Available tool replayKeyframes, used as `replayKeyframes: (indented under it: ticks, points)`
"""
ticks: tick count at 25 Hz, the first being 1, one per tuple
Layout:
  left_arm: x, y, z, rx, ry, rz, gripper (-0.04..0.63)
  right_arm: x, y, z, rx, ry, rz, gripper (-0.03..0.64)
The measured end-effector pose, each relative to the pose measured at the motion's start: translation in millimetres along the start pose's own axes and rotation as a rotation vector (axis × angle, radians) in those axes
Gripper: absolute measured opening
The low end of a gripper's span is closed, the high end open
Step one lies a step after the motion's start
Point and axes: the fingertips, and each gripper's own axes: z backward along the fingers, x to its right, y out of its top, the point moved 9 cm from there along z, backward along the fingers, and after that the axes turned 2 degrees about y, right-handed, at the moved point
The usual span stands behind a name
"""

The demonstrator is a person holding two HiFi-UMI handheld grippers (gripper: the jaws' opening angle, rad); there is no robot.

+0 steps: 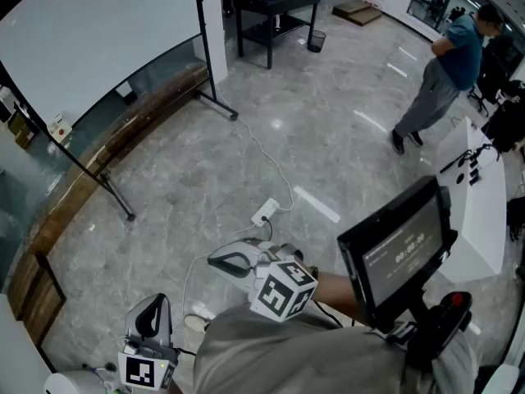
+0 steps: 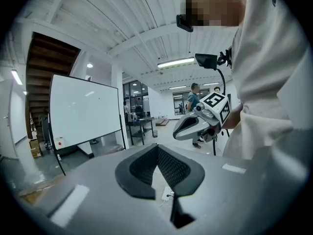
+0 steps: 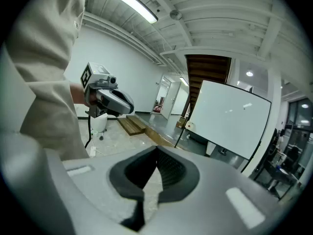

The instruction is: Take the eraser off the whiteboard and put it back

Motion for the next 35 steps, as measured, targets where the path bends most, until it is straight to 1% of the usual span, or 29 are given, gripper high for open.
replayKeyframes:
  ticks: [4,6,9,11,12,14,16,20,27,30,35]
  points:
    - [-3,0,6,-0.002,0.02,-0.007,0.006,-1,2,-4,0.007,0.01,0.005,0.003]
    - [6,4,11,-0.008,0.042,-0.014,0.006,-3,2,4,0.014,0.026,0.006,0.003]
    - [25,18,10,-0.061,0.058,-0.021,0.005,3,2,29,0.01,0.037,-0.009,0.003]
    - [28,18,2,-0.107,0.055,-0.009,0.005,13,-3,37,-0.001,0.037,-0.027,0.003]
    - [27,15,-2,-0.113,0.055,-0.002,0.006,16,-10,35,-0.006,0.036,-0.034,0.003]
    - [21,6,-9,-0.106,0.047,0.0,0.005,16,-22,23,-0.02,0.04,-0.047,0.003]
    - [16,-1,-10,-0.09,0.033,-0.014,0.006,15,-27,12,-0.028,0.046,-0.049,0.003]
    - [14,-8,-3,-0.057,0.037,-0.014,0.006,22,-27,2,-0.017,0.056,-0.053,0.003]
    - [1,-7,16,-0.038,0.097,-0.024,0.006,19,-7,-7,0.007,0.104,0.019,0.003]
    - [-2,-16,21,-0.031,0.128,-0.004,0.006,15,-10,-17,0.008,0.119,0.027,0.003]
    - [-3,-9,25,-0.025,0.172,0.023,0.005,17,2,-21,0.045,0.129,0.005,0.004]
